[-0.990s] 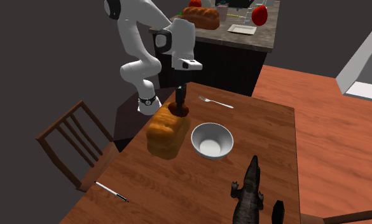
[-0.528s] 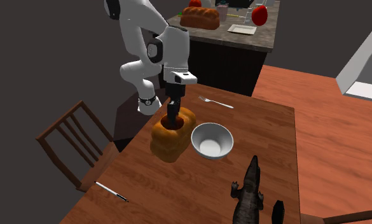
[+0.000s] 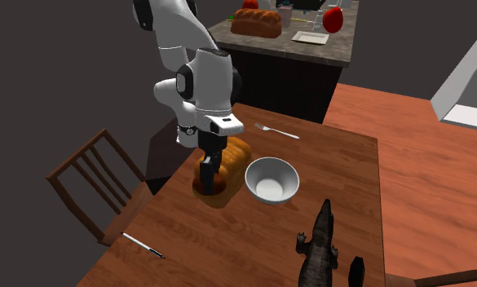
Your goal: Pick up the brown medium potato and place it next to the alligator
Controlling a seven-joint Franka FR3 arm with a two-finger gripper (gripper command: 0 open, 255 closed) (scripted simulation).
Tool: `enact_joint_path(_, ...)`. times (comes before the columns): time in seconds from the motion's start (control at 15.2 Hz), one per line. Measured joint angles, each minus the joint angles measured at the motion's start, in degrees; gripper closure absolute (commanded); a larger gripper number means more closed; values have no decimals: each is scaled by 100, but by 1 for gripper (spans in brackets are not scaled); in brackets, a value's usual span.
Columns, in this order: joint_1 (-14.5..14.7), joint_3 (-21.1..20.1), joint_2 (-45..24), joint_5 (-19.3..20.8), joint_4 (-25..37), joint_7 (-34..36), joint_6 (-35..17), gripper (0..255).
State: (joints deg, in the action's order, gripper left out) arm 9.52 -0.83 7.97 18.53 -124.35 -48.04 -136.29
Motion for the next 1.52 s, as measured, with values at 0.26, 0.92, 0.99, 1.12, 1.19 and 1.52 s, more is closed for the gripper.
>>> enact_joint_path(0.26,-54,64,-252,38,45,-43,-230,255)
enact_joint_path(0.92,-105,76,-569,343,-358,297,-940,255)
enact_joint_path(0.99,-110,79,-606,385,-356,347,-1011,255)
enact_joint_path(1.12,-129,95,-645,472,-413,426,-1219,255)
enact_joint_path(1.19,-129,95,-703,507,-393,471,-1239,255)
enact_joint_path(1.52,-175,155,-805,733,-613,678,-1963,255)
